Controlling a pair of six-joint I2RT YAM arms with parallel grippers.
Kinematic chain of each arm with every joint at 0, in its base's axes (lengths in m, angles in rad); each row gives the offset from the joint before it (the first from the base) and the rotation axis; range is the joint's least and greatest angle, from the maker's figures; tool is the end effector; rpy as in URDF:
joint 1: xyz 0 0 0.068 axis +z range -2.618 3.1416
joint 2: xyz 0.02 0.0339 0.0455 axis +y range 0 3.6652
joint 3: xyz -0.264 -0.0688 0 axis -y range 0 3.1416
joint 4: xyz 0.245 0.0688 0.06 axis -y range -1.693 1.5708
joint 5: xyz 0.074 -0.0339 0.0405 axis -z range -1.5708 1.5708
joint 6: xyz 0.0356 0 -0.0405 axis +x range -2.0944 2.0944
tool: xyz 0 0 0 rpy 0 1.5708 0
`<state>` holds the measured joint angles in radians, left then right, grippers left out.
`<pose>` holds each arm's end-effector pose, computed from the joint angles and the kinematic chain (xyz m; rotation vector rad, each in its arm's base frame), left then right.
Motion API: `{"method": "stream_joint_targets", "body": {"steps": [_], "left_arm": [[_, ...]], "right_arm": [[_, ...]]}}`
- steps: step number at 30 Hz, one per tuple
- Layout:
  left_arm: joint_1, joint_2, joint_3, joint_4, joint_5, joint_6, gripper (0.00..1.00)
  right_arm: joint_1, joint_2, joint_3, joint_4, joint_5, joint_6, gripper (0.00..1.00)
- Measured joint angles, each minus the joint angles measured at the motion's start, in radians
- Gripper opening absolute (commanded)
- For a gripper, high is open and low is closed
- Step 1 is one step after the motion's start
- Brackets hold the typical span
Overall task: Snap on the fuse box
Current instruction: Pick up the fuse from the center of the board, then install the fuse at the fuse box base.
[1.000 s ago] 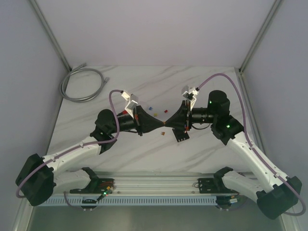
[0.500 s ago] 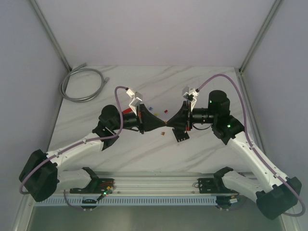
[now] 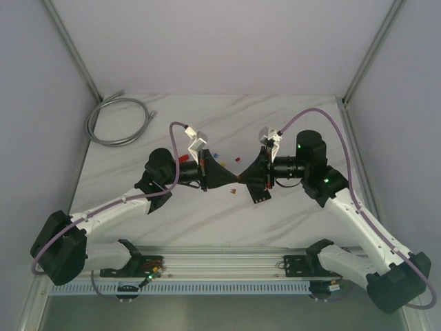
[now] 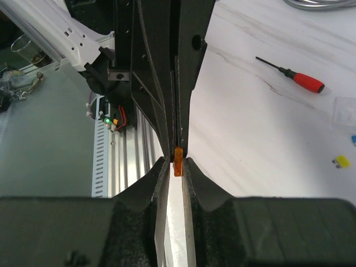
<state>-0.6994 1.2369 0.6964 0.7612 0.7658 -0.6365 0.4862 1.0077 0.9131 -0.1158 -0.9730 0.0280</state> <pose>0.1920 -0.1938 0.3101 0.7750 1.4267 -1.5808 0.1813 0.1291 0.3537 -1.0963 1.4929 1.2213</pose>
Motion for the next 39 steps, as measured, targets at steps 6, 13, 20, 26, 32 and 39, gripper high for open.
{"method": "stream_joint_targets", "body": {"steps": [6,13,20,26,32,39], "left_arm": [[-0.001,0.008,0.005,-0.001,0.017,-0.01,0.0],[0.0,0.008,0.01,-0.006,0.042,-0.014,0.0],[0.004,0.008,0.01,-0.006,0.073,-0.014,0.0],[0.009,0.008,0.01,-0.022,0.087,-0.014,0.12],[0.032,-0.011,0.01,-0.085,0.037,0.011,0.48],[0.108,-0.138,-0.025,-0.165,-0.119,0.066,0.73]], "right_arm": [[0.003,0.0,0.0,0.001,-0.021,-0.018,0.2],[0.002,0.0,0.0,-0.002,-0.048,-0.037,0.1],[0.002,0.003,0.0,-0.014,-0.074,-0.063,0.0],[0.002,0.018,0.0,-0.018,-0.089,-0.067,0.0],[0.007,0.051,0.006,-0.065,-0.003,-0.084,0.0],[0.01,0.154,0.039,-0.213,0.288,-0.11,0.0]]}}
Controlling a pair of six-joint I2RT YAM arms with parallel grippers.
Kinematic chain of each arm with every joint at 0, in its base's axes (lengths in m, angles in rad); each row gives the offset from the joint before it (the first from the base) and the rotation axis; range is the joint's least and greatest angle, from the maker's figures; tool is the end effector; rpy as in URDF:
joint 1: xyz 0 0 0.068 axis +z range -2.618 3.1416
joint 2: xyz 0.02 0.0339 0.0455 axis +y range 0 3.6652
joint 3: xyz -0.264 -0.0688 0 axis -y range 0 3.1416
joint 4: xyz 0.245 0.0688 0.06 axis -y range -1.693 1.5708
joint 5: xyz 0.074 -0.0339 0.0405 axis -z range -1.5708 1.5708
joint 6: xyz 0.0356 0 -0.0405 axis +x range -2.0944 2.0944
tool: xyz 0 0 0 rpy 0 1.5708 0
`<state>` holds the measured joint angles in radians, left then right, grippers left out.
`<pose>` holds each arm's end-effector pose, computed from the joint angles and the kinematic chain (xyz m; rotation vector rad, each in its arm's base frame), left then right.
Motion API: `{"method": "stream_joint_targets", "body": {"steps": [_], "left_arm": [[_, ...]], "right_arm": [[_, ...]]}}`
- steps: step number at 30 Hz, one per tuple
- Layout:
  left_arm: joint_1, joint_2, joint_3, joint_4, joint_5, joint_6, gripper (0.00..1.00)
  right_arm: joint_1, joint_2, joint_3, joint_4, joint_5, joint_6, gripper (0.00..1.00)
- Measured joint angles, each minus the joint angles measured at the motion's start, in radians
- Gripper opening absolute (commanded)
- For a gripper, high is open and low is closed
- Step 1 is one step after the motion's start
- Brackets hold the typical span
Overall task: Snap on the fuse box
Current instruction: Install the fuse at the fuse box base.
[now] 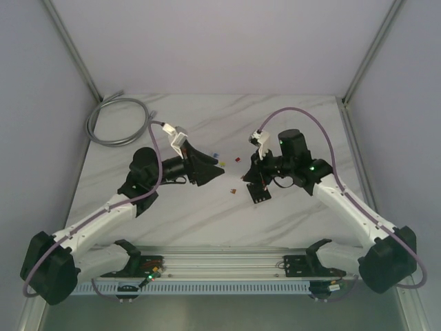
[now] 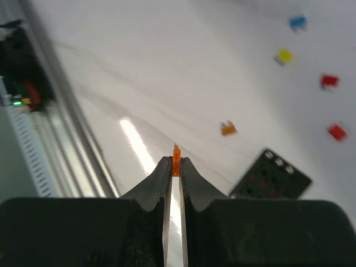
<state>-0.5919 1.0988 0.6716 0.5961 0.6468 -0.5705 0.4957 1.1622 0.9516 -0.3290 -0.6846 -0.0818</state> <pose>0.1945 -0.1566 0.3189 0.6050 1.4769 -1.3806 0.2131 0.1408 0.3110 -0.9942 1.8729 0.9669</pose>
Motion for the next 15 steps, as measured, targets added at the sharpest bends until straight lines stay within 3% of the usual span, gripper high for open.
{"method": "stream_joint_targets", "body": {"steps": [7,15], "left_arm": [[0.06,-0.013,-0.037,-0.142,-0.223,0.046,0.92],[0.127,0.025,-0.074,-0.229,-0.429,0.044,1.0]], "right_arm": [[0.0,0.06,0.001,-0.07,0.299,-0.001,0.0],[0.0,0.162,0.001,-0.076,0.515,0.0,0.0]]}}
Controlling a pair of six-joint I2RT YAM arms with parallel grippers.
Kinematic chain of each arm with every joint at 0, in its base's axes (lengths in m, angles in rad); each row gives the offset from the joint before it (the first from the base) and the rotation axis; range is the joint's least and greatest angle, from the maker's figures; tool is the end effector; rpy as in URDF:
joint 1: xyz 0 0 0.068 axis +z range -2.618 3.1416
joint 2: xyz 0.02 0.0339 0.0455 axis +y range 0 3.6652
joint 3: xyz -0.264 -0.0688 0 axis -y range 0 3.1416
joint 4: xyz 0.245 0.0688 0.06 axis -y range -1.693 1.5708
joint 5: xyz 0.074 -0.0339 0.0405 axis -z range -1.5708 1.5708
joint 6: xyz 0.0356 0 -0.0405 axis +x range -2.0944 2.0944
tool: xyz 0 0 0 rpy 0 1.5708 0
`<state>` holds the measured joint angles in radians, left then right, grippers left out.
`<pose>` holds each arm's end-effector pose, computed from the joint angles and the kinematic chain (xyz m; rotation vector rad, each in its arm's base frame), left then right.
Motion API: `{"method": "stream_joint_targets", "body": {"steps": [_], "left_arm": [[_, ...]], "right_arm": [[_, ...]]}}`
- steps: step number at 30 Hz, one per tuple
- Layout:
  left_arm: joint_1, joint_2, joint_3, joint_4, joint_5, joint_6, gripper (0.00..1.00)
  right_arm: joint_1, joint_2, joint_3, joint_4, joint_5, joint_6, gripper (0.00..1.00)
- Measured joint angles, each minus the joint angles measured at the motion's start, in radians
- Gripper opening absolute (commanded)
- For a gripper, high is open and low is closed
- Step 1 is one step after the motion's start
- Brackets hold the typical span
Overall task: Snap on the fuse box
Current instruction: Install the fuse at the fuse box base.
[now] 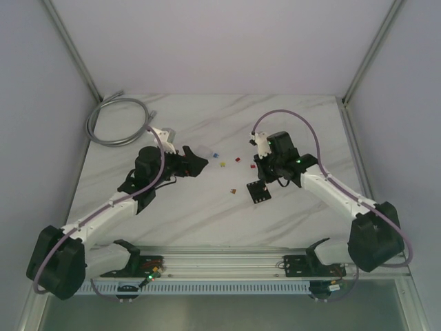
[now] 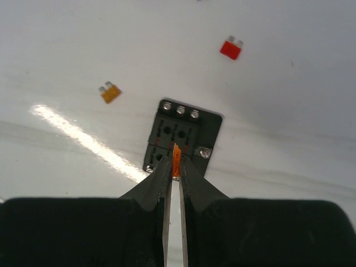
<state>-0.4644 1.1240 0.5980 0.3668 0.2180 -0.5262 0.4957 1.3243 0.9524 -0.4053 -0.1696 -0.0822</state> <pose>0.2248 -0.1212 0.2632 0.1127 1.8121 -0.9063 0.2464 0.1401 0.2599 -0.7556 2.2459 0.4007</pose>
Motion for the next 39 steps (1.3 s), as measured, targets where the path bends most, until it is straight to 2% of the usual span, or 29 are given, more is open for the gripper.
{"method": "stream_joint_targets", "body": {"steps": [16,39], "left_arm": [[0.005,0.13,0.0,-0.034,-0.083,0.0,1.0],[0.005,0.163,0.002,-0.04,-0.097,-0.016,1.0]], "right_arm": [[0.018,0.158,-0.002,0.039,0.124,0.053,0.0],[0.061,0.233,-0.017,0.068,0.227,0.116,0.0]]}}
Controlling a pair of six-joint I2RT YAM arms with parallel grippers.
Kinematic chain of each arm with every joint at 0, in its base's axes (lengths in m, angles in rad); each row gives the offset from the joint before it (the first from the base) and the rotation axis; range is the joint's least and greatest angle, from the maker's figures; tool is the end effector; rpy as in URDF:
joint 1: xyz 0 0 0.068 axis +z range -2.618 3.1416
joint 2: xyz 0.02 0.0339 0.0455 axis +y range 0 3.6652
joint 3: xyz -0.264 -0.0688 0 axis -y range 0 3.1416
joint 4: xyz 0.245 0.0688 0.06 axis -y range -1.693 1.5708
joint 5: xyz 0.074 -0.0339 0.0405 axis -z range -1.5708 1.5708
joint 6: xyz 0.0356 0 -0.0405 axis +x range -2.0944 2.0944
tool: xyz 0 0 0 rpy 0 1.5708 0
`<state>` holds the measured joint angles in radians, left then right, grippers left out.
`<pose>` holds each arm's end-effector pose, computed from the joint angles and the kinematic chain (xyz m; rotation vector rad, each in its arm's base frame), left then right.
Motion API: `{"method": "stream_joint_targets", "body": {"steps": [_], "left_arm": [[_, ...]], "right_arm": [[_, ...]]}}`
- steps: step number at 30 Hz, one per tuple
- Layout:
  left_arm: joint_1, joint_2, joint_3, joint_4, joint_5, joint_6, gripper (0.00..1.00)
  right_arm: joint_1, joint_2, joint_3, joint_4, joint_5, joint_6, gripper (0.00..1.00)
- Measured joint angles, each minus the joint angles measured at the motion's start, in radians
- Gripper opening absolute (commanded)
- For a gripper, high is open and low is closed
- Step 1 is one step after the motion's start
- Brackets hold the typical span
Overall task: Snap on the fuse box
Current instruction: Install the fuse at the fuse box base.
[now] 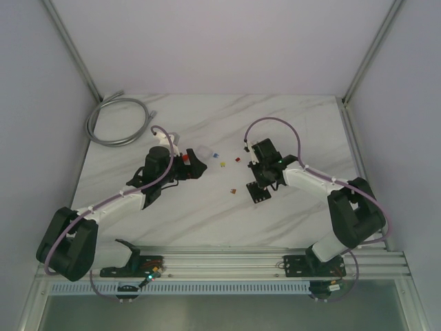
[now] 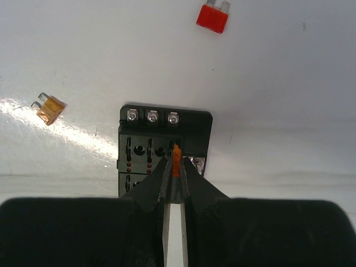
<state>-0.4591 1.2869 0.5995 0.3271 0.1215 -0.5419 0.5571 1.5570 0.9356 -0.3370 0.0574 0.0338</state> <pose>0.2453 -0.1261 0.2193 0.0013 2.0095 -0.7737 0.2671 0.1640 0.1940 -0.6335 2.4544 0.1637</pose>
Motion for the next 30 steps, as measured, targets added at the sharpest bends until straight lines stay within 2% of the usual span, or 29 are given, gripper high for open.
{"method": "stream_joint_targets", "body": {"steps": [30], "left_arm": [[0.0,0.0,0.0,0.0,-0.003,-0.007,1.0]], "right_arm": [[0.011,-0.031,0.0,0.002,0.006,0.014,0.0]]}}
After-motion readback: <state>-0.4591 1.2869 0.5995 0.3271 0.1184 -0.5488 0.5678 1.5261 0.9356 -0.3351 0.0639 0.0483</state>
